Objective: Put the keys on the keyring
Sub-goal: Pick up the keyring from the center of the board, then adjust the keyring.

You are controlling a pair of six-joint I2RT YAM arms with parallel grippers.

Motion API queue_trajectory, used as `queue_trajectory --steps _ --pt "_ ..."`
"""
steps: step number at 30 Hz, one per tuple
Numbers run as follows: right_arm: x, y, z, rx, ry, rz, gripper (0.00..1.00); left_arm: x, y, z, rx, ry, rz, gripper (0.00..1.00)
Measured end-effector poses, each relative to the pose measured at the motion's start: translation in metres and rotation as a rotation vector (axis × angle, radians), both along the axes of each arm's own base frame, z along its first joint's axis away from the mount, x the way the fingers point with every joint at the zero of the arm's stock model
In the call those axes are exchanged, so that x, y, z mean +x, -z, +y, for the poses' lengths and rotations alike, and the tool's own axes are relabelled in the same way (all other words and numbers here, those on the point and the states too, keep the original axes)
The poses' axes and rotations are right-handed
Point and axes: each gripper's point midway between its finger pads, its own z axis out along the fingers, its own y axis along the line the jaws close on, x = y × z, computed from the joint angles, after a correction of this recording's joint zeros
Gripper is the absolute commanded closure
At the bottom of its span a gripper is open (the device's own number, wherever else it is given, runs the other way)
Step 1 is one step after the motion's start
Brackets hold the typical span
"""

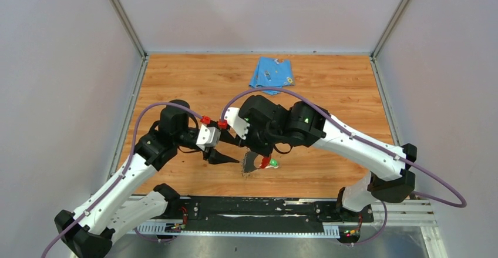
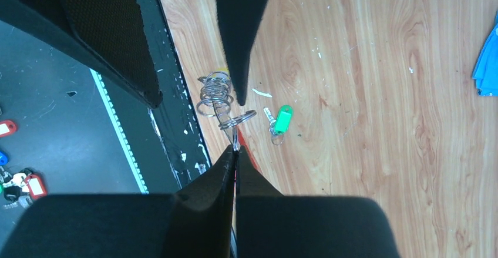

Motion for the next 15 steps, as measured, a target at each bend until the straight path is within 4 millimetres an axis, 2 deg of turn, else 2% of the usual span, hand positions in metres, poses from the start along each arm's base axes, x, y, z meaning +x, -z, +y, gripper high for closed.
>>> queue_trajectory --steps 3,5,6,7,8,11,15 --pt "0.003 0.0 0.003 0.015 0.008 -0.015 1.0 -0.001 0.006 0.002 0.022 -0.003 -0.006 0.63" --pt "0.005 -0.001 0.004 0.039 0.013 -0.03 1.0 -0.001 0.01 0.003 0.034 -0.01 -0.004 0.63" --pt "0.006 -0.002 0.005 0.051 0.015 -0.036 1.0 0.0 0.01 0.004 0.038 -0.016 -0.004 0.56" --pt "0.006 -0.003 0.004 0.07 0.018 -0.045 1.0 0.002 0.01 0.004 0.039 -0.025 -0.001 0.43" --pt "0.006 -0.004 0.003 0.083 0.019 -0.049 1.0 0.003 0.008 0.003 0.035 -0.037 0.002 0.39" --pt "0.002 -0.011 0.001 0.149 0.014 -0.06 1.0 0.01 0.001 0.001 -0.005 -0.084 -0.007 0.33" --pt "-0.003 -0.025 0.0 0.261 0.006 -0.07 1.0 0.006 -0.01 0.001 -0.065 -0.098 -0.005 0.3"
